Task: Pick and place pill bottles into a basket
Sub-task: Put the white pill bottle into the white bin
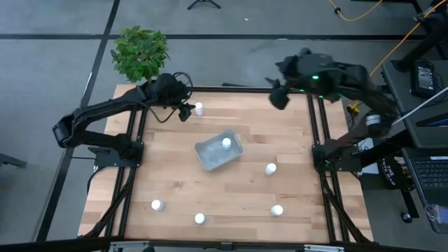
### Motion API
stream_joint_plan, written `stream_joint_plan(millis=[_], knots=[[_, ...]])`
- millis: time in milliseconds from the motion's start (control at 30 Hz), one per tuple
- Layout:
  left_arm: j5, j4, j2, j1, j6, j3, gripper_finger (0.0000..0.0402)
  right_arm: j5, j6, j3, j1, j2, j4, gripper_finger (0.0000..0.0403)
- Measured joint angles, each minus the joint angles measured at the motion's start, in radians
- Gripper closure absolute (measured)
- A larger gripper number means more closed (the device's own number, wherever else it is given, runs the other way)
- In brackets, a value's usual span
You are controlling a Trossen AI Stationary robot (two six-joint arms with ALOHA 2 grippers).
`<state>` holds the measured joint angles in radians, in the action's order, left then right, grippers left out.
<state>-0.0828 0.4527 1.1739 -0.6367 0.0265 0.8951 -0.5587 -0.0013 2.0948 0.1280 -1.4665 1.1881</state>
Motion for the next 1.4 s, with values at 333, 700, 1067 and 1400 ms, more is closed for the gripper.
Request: stream_joint_plan(millis=[333, 700, 1067, 1400], knots=[[-0.073, -0.038, 0.211, -0.055, 0.019, 0.0, 0.0056, -0.043, 0.048, -0.433, 0.0, 0.32, -0.185, 0.0128], [0.073, -0.173, 0.364, -0.074, -0.065, 0.0, 0.0023, -0.043, 0.017, -0.698, 0.0, 0.485, -0.393, 0.0128], [-0.031, -0.217, 0.437, -0.087, -0.066, 0.0, 0.0022, -0.043, -0.034, -0.709, 0.001, 0.494, -0.439, 0.0128], [-0.024, -0.227, 0.477, -0.084, -0.069, 0.0, 0.0055, -0.043, -0.004, -0.709, 0.014, 0.494, -0.443, 0.0128]])
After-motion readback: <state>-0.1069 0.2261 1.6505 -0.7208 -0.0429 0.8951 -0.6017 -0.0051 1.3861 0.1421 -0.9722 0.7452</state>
